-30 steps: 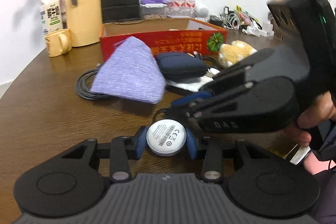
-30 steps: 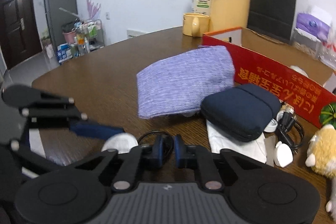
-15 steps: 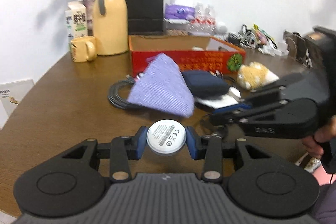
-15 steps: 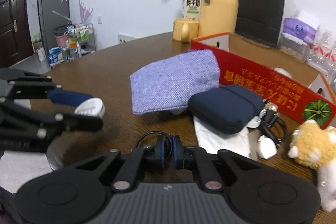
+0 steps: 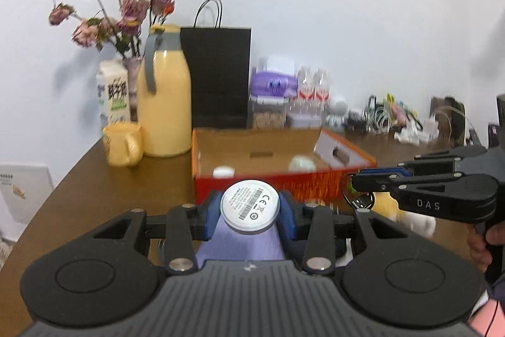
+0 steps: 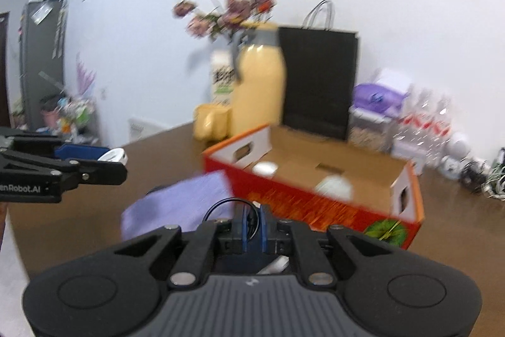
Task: Organize objects
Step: 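Carry the white container and black cable with both grippers over the box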
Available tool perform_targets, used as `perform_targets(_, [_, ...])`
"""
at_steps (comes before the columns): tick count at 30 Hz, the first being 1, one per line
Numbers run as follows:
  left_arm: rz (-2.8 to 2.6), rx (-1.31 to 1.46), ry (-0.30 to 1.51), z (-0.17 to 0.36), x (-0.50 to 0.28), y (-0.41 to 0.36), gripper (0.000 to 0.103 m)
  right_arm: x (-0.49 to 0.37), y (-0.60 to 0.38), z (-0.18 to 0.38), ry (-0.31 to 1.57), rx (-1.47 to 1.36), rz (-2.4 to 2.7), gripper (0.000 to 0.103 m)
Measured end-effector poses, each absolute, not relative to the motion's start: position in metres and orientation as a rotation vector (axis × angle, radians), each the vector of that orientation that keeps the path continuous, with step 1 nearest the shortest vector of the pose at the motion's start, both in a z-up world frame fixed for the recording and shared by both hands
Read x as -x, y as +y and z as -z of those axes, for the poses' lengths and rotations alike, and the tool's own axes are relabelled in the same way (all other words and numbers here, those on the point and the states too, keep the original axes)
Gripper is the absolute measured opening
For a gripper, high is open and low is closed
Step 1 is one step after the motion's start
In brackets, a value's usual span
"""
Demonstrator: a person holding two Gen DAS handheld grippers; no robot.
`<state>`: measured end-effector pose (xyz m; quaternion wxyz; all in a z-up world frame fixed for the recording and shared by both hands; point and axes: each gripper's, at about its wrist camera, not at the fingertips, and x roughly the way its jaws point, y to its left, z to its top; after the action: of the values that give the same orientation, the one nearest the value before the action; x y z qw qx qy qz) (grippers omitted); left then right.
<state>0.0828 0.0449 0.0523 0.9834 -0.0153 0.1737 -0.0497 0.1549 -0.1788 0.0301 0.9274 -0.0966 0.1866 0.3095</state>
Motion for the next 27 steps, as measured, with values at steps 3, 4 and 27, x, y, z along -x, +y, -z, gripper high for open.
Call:
perform_targets(3, [0.113,0.042,0.326,-0.064,-0.114,0.04,0.04,-0.181,-0.183,-0.041,0.35,0.173,-0.587,0.007])
perform_targets(4, [0.116,0.043,0.32,-0.068,-0.125,0.037,0.04,-0.19,-0.184,-0.044,0.341,0.166,-0.572,0.007])
perform_targets(27, [0.019,0.131,0.504,-0.028,-0.313,0.025,0.041,-0.356,-0.174,0.0,0.453,0.026,-0.304,0.007])
